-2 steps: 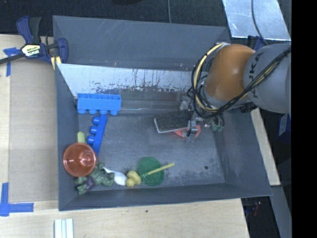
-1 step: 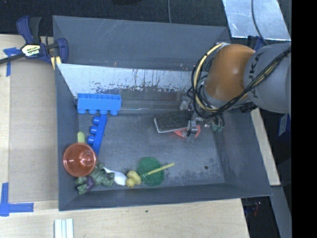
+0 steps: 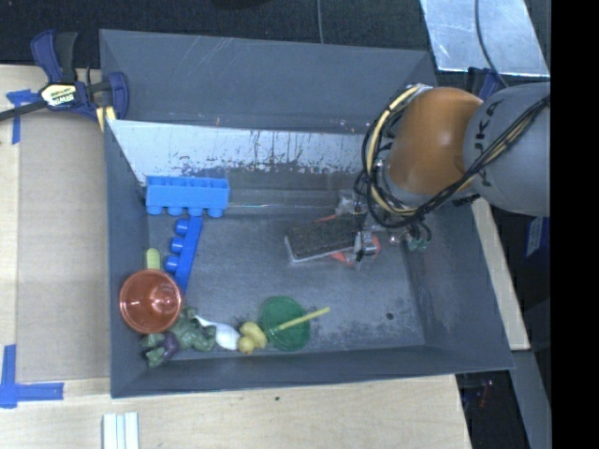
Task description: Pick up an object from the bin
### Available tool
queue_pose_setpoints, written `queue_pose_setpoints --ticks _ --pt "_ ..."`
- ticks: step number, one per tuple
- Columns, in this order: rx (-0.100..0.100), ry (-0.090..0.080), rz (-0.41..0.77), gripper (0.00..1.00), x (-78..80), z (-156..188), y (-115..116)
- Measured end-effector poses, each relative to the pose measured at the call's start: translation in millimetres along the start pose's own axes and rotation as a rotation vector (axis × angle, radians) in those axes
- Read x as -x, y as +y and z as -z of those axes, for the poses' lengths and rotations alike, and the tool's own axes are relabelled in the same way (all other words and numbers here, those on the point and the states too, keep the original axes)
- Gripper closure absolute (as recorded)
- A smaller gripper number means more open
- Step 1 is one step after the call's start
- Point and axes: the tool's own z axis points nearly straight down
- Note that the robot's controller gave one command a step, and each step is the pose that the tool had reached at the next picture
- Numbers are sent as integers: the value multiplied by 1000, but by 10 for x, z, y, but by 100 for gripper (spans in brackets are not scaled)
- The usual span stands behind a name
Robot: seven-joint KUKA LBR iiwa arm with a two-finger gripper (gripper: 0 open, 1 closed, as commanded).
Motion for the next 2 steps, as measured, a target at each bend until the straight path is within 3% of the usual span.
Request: queue_pose_setpoints --ticks 1,2 --pt "0 -1 81 100 -63 -2 6" --pt "-1 -3 99 100 -25 -3 -3"
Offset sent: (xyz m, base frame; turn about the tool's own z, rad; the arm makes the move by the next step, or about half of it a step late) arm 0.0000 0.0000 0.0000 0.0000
